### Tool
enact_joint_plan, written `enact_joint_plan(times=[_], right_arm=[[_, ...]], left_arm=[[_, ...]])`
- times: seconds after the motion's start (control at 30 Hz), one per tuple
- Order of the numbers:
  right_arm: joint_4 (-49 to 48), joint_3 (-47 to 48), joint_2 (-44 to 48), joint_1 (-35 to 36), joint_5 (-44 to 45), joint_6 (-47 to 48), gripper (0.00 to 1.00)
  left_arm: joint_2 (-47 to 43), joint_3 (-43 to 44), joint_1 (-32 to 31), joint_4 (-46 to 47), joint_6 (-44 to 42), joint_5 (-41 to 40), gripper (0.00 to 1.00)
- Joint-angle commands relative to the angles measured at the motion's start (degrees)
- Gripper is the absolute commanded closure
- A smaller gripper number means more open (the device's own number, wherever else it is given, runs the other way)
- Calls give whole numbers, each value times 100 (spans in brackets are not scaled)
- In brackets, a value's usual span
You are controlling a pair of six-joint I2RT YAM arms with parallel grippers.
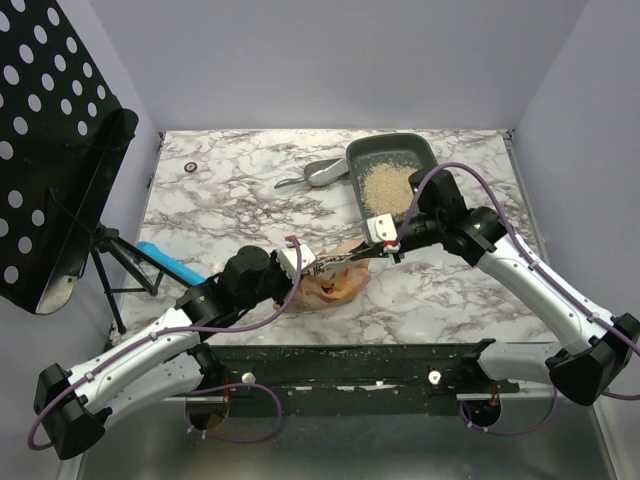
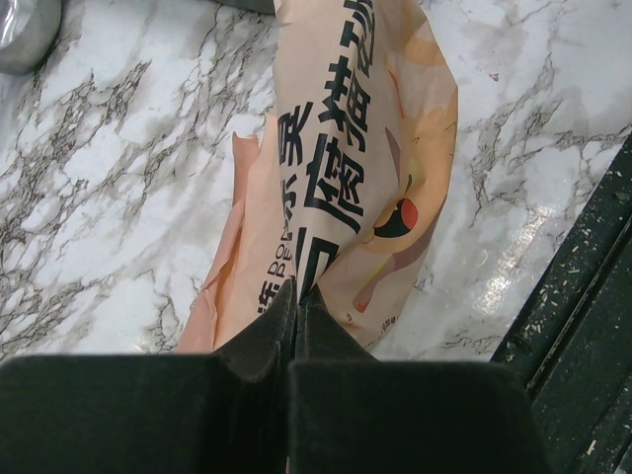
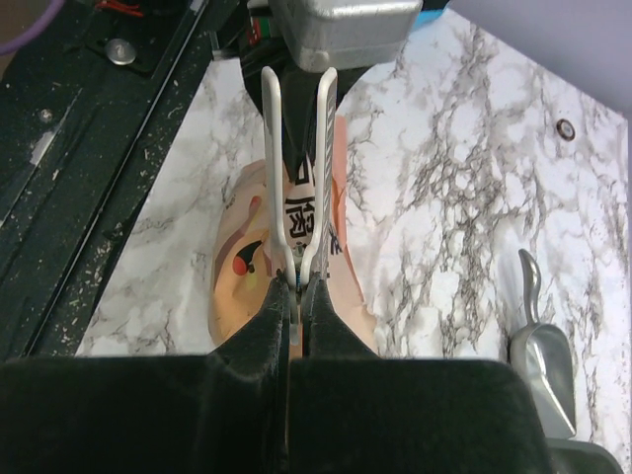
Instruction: Fill the litter box with clean litter
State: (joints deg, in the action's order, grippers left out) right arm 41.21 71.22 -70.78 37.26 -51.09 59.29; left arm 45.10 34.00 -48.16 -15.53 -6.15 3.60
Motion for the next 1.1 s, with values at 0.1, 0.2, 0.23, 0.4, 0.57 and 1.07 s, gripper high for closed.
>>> enact_joint_plan(times=[0.1,0.2,0.23,0.4,0.57,1.07], right_arm=[[-632,-47,-23,-113,-665,-137,100],[-693,-29,-128,-166,-797,-137,100],[-711,-38,-155,-192,-841,-137,100],[-860,-64,-322,-219,-929,-172,100],[-887,-47,-533,-227,-912,-198,100],[299,331,-1069,-227,283,188,100]], left_arm=[[-36,133,-44,270,-18,-105,100],[-37,125,-44,279,-18,-113,100],[-37,133,-44,287,-18,-113,100],[-19,133,-44,287,-18,-113,100],[-54,125,-44,287,-26,-131,100],[-98,160,-53,243,-9,-157,100]])
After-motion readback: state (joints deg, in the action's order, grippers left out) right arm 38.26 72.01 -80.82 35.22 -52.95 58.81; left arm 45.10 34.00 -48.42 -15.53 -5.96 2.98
